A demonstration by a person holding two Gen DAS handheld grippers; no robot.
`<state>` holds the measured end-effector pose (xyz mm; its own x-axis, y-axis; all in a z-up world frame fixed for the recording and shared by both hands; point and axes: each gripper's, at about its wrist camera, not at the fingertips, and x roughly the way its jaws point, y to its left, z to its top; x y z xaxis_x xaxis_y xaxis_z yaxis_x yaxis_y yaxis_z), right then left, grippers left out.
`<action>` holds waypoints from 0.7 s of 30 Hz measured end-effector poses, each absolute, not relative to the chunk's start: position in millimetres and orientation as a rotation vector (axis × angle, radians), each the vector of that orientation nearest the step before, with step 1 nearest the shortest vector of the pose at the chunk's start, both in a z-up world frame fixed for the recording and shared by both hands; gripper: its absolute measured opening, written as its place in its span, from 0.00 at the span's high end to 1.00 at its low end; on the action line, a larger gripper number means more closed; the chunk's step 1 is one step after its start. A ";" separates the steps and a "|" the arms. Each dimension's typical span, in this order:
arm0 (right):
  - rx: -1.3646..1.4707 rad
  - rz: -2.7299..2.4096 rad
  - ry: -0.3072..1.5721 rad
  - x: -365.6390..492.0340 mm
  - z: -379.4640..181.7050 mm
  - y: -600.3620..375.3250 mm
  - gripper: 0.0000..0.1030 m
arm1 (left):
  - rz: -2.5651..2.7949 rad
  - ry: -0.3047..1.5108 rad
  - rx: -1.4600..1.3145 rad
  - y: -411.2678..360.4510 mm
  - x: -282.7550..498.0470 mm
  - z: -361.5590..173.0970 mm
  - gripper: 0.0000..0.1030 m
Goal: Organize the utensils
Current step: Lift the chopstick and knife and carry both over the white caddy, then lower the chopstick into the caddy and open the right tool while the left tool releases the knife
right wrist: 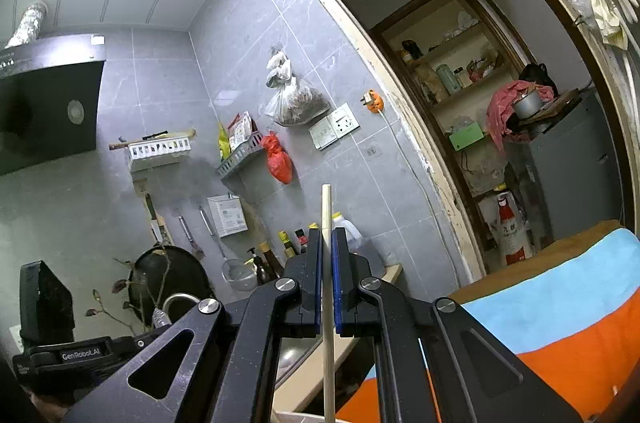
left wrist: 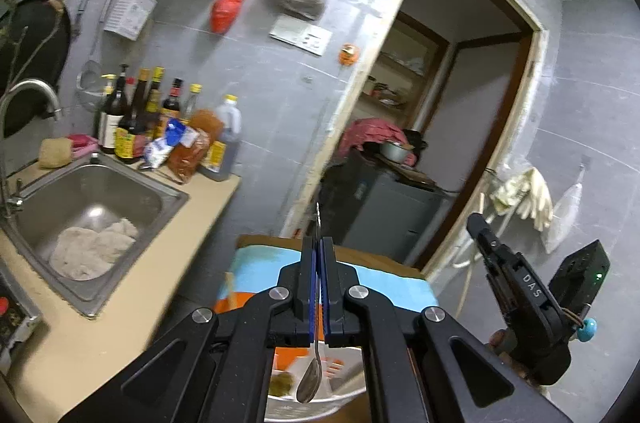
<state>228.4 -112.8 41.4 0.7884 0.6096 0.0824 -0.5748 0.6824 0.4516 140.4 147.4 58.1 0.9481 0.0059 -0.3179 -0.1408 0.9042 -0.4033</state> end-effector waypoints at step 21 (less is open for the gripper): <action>0.393 0.635 0.182 251.4 -6.1 -55.8 0.96 | 0.140 0.374 -0.422 177.2 167.9 11.7 0.98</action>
